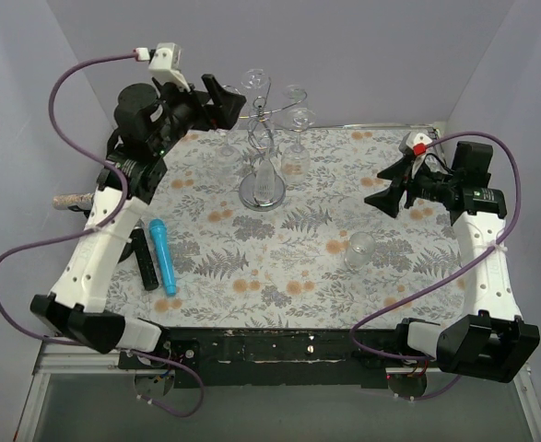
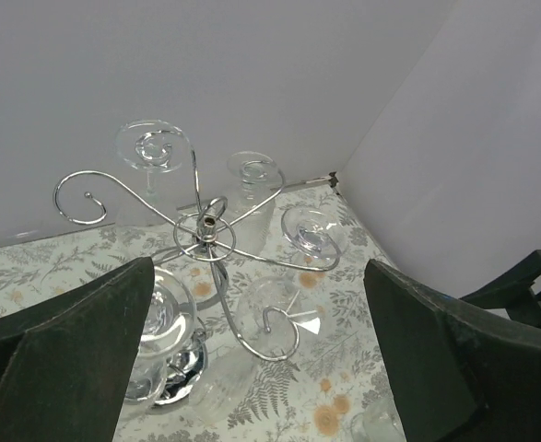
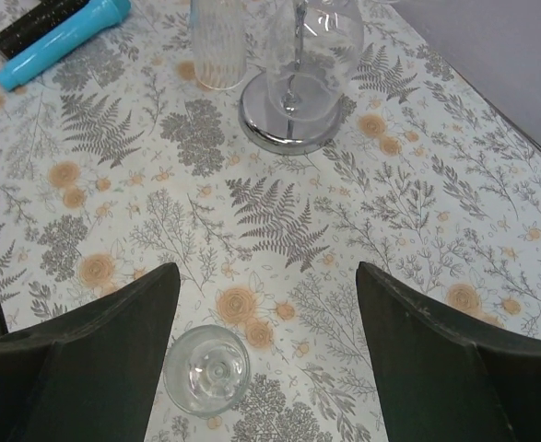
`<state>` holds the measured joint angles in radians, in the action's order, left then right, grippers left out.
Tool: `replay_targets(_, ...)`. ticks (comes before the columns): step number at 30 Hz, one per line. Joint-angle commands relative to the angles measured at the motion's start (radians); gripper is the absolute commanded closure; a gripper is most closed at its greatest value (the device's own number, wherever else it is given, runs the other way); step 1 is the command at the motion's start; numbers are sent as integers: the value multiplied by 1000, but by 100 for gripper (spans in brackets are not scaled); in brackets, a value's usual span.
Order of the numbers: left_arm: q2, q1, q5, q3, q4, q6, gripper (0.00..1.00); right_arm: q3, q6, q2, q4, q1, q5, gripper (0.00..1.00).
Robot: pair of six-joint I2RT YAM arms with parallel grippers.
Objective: Place the wine glass upside down on the wine glass rack
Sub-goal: Adjust the wine rack at the center of the board, then pick up the wine glass at the center of the board.
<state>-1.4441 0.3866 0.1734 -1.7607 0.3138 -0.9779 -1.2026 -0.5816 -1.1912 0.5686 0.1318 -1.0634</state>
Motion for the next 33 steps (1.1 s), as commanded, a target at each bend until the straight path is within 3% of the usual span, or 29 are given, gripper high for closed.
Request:
replay_targets(1,172,-18,47,118,19,-42,2,-45,-271,-10,239,-3,48,15)
replay_targets(9,460,-20,-24,372,111,-54,2,-22,-239,-33,303,-84,267,18)
replay_targets(13,573,-22,-49,470,149,-67,2,11,-210,-22,301,-182,413,18)
replay_targets(19,688,-20,-51,576,169,-107,2,57,-80,-31,208,-244,649,21)
replay_targets(33,761,-20,-17,711,110,-156,2,80,-47,-107,254,-281,700,29)
